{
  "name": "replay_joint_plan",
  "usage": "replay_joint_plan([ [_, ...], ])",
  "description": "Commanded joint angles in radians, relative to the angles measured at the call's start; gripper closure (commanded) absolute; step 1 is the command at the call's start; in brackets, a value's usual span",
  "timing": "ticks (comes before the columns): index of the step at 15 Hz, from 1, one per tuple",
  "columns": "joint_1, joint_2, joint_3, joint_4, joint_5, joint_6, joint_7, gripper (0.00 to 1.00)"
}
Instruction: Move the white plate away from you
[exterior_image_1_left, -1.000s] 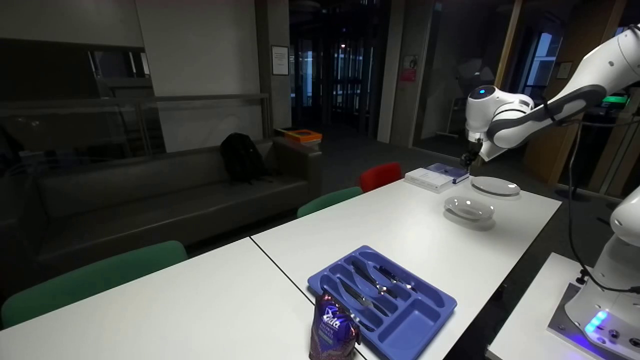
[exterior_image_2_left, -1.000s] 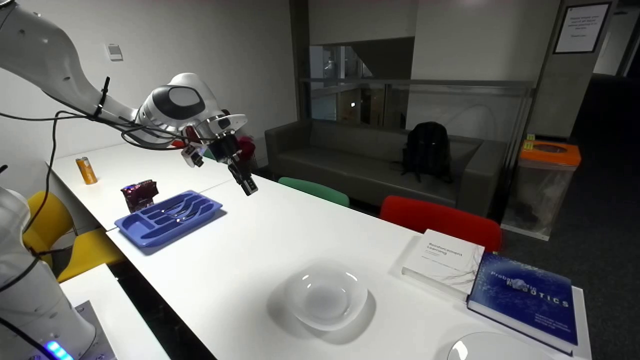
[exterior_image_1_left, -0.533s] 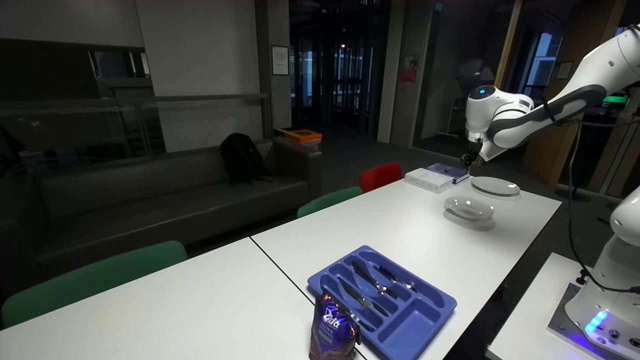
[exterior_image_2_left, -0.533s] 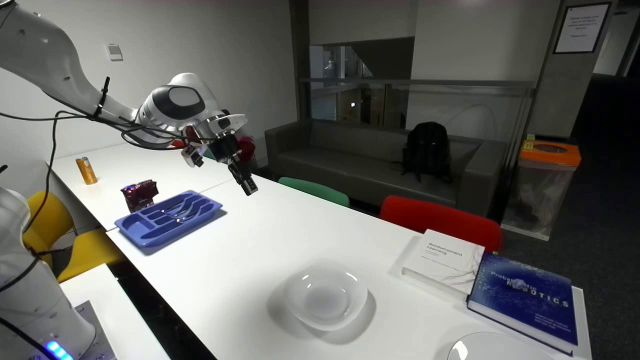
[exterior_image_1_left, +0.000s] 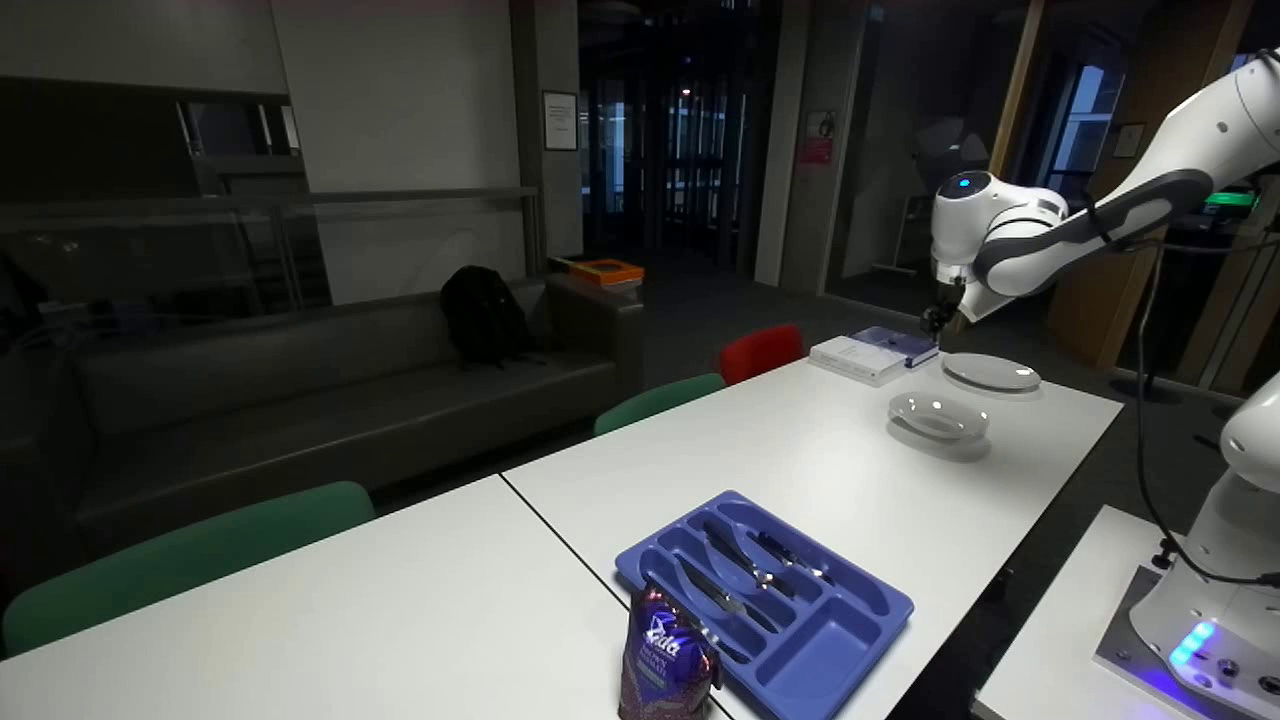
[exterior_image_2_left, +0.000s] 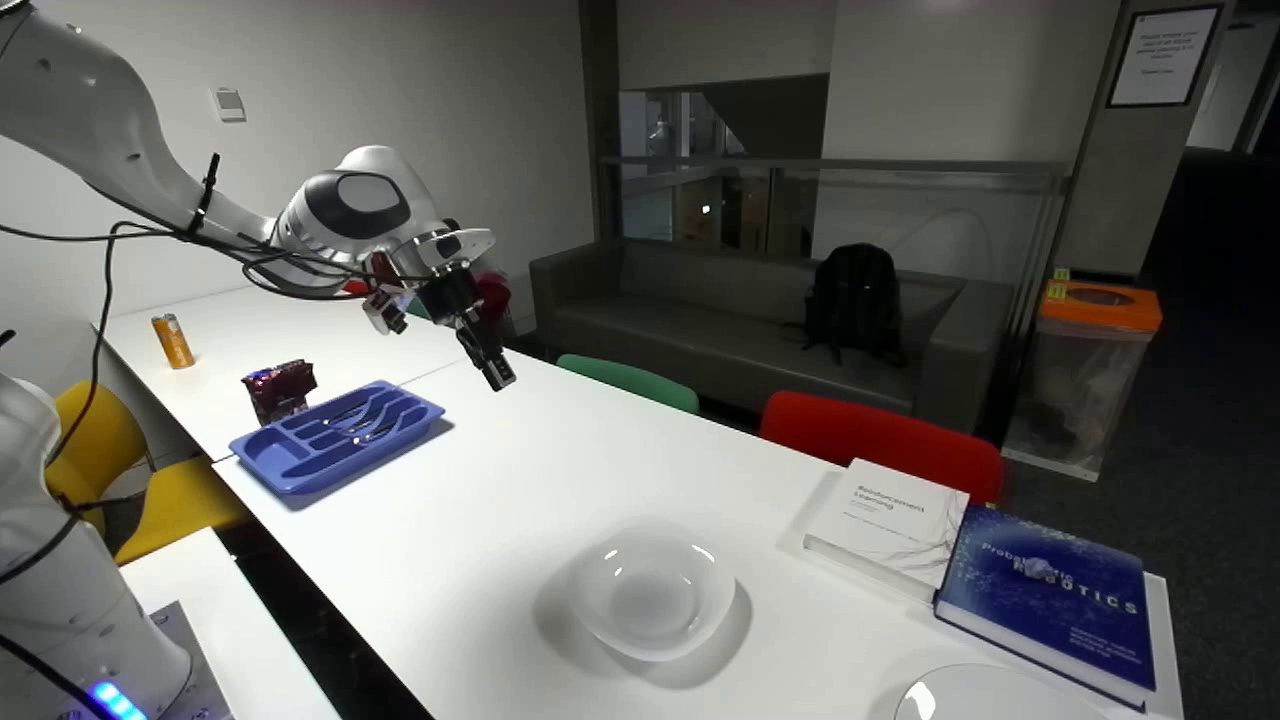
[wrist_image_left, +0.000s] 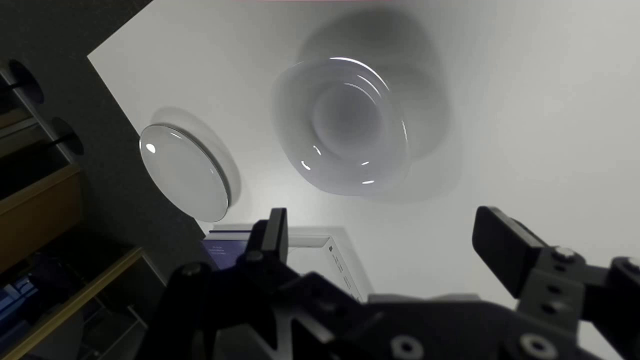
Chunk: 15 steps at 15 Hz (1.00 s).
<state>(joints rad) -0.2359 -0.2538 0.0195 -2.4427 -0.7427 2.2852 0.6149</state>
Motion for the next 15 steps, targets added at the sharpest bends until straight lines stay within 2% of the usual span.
replay_joint_plan([
  [1, 0.023, 0.0, -0.021, 0.002, -0.004, -0.006, 0.002, 0.0],
  [3, 0.021, 0.002, -0.012, -0.002, -0.031, -0.008, 0.024, 0.0],
  [4, 0.019, 0.02, 0.004, 0.009, -0.048, -0.038, 0.076, 0.0],
  [8, 0.043, 0.101, 0.004, 0.052, -0.068, -0.068, 0.142, 0.0],
  [15, 0.082, 0.236, -0.03, 0.127, -0.149, -0.052, 0.115, 0.0],
])
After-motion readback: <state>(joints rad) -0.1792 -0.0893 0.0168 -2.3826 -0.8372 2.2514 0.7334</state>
